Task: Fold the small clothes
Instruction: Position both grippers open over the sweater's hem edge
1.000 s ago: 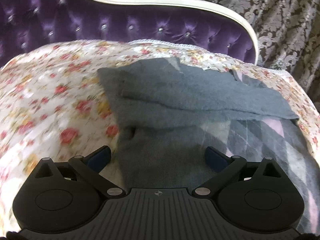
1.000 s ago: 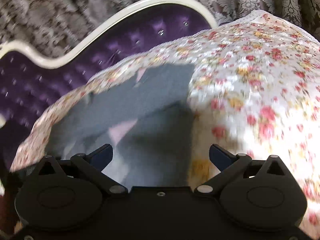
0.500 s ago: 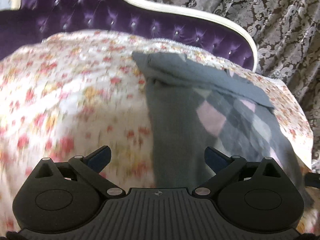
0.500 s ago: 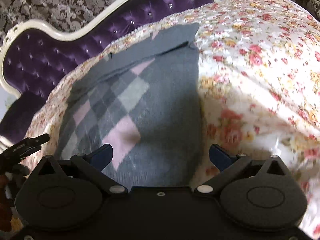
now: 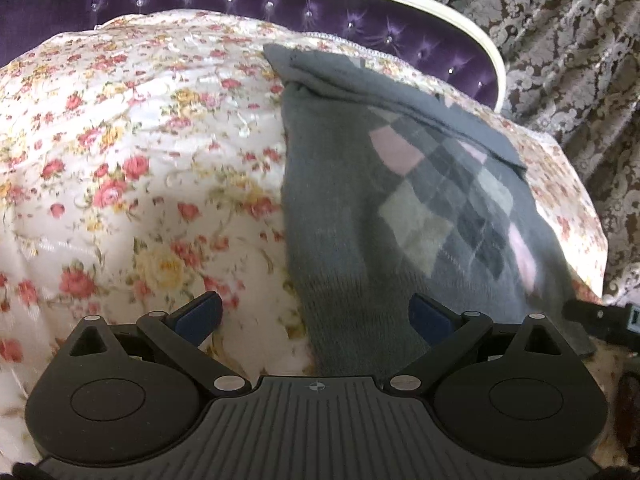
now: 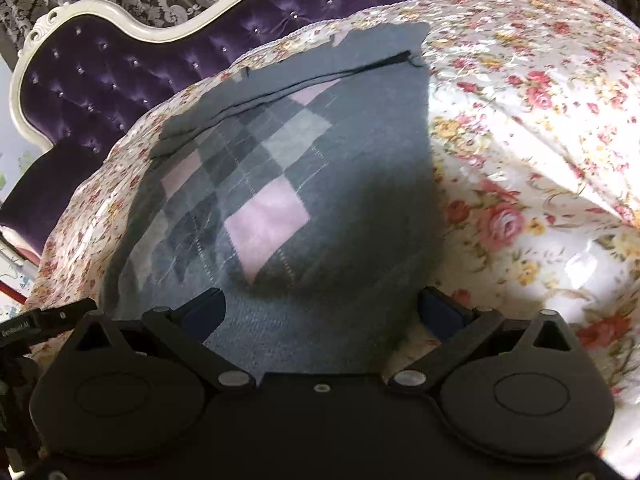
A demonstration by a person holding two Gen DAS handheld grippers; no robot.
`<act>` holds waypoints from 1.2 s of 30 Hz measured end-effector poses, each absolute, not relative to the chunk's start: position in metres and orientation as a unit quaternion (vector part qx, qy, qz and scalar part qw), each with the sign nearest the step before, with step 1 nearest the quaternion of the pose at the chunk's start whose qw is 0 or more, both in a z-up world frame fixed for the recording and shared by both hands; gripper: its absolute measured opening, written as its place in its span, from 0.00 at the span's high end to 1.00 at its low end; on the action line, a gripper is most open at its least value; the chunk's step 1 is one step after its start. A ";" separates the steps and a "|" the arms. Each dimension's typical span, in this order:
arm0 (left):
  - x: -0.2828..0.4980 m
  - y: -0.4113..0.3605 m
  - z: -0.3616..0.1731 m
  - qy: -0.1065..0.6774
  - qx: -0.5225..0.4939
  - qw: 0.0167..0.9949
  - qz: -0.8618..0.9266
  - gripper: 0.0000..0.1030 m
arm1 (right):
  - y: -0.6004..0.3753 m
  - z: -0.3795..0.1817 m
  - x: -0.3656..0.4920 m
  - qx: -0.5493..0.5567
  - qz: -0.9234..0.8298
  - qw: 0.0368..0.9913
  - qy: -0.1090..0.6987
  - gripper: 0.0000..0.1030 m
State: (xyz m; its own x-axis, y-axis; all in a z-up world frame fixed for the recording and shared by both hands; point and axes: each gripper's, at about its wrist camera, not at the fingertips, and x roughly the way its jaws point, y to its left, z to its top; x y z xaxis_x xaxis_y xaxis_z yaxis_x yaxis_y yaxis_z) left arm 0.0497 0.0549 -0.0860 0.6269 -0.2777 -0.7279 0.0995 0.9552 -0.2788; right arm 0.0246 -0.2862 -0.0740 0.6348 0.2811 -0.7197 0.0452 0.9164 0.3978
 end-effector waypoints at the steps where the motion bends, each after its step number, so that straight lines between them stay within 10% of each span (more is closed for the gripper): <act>1: 0.048 0.053 -0.087 0.418 -0.101 0.897 -0.105 0.02 | -0.286 -0.075 0.024 0.194 0.068 0.883 0.422 0.00; 22: 0.047 0.027 -0.086 0.418 -0.086 0.889 -0.166 0.04 | -0.287 -0.078 0.026 0.207 0.081 0.881 0.417 0.00; 28: 0.048 0.026 -0.083 0.416 -0.084 0.888 -0.179 0.42 | -0.291 -0.078 0.023 0.218 0.092 0.881 0.409 0.00; 36: 0.051 0.033 -0.086 0.424 -0.126 0.872 -0.208 0.47 | -0.292 -0.078 0.023 0.227 0.100 0.877 0.411 0.00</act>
